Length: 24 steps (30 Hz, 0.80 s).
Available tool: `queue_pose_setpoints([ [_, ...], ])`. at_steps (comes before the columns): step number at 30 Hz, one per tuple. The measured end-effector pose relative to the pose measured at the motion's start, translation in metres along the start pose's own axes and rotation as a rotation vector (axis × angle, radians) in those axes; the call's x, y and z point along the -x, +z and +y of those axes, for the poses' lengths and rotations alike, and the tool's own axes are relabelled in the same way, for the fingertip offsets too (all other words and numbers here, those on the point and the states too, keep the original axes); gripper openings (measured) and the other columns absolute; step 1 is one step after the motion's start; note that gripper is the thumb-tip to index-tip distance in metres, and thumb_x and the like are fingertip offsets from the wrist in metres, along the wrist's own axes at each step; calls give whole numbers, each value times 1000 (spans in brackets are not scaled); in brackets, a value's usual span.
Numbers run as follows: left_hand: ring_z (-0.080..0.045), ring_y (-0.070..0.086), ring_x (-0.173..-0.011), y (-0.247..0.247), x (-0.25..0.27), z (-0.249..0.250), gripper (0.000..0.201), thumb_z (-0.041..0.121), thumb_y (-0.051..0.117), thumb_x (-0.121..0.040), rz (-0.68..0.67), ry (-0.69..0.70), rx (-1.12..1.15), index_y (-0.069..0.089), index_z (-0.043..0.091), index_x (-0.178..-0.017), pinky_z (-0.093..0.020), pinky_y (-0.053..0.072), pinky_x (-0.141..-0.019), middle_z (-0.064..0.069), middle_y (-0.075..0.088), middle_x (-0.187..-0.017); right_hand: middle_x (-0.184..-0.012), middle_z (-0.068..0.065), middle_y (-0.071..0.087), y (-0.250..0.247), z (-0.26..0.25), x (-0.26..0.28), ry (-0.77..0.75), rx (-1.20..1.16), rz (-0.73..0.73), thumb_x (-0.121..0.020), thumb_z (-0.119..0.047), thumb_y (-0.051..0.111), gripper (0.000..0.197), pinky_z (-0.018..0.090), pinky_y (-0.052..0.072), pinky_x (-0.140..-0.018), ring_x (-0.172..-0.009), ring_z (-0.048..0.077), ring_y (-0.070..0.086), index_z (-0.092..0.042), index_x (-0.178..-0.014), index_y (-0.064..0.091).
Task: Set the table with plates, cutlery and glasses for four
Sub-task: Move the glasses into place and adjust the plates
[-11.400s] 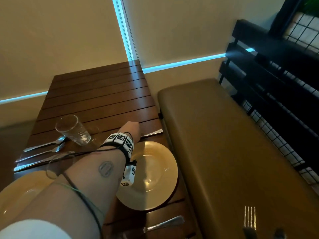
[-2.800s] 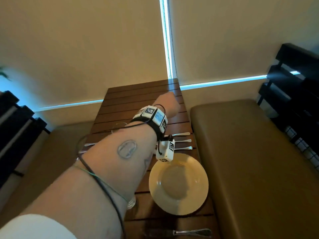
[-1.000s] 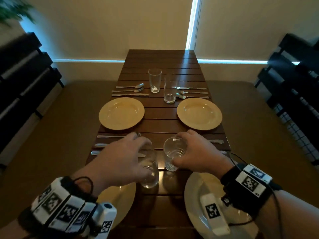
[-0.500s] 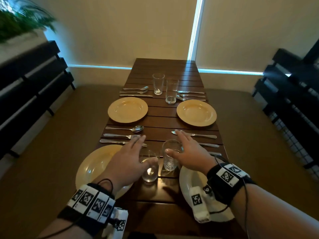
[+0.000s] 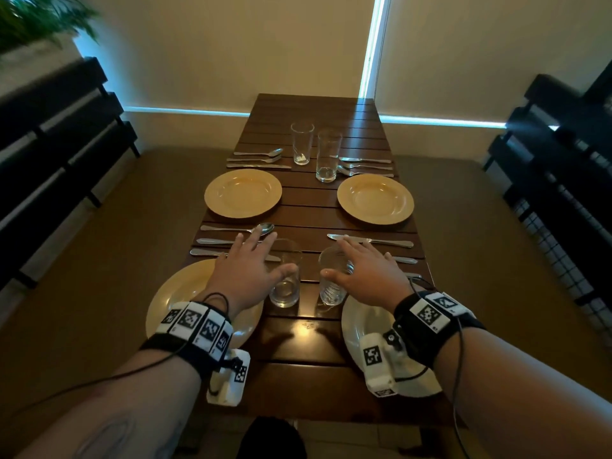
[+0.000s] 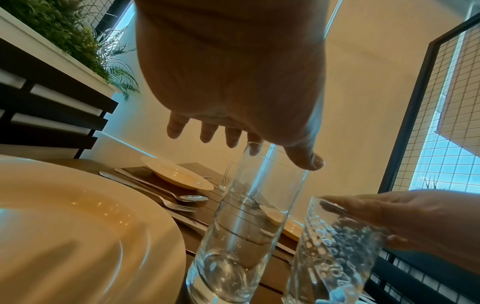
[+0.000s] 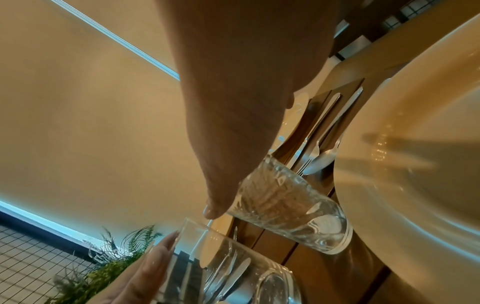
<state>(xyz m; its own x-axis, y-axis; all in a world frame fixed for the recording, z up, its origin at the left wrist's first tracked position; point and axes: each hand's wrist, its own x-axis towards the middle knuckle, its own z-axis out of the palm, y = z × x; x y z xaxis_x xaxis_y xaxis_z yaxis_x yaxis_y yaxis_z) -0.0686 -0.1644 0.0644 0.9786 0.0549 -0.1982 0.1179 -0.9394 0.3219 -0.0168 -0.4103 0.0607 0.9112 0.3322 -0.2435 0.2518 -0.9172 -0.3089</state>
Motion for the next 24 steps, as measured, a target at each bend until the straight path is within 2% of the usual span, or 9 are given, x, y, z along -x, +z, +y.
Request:
queue_pose_setpoints([
  [6, -26, 1, -160, -5, -13, 4, 92, 85, 37, -87, -13, -25, 27, 13, 39, -163, -62, 15, -124, 10, 1, -173, -166, -14, 3, 0, 4, -5, 30, -36, -4, -78, -85, 32, 95, 60, 8, -120, -153, 16, 3, -35, -156, 8],
  [15, -27, 1, -160, 1, -15, 6, 93, 86, 35, -87, -3, -30, 41, 11, 39, -163, -63, 15, -124, 11, 0, -173, -166, -12, 7, 2, 2, -8, 18, -61, 2, -76, -86, 32, 96, 61, 8, -119, -153, 16, 5, -37, -155, 8],
  [24, -27, 1, -160, 2, -14, 7, 93, 85, 35, -87, -22, -30, 60, 9, 38, -164, -65, 17, -123, 9, -1, -173, -165, -10, 10, 1, -8, -9, 1, -47, -17, -77, -85, 32, 96, 61, 7, -118, -152, 17, 7, -33, -156, 10],
])
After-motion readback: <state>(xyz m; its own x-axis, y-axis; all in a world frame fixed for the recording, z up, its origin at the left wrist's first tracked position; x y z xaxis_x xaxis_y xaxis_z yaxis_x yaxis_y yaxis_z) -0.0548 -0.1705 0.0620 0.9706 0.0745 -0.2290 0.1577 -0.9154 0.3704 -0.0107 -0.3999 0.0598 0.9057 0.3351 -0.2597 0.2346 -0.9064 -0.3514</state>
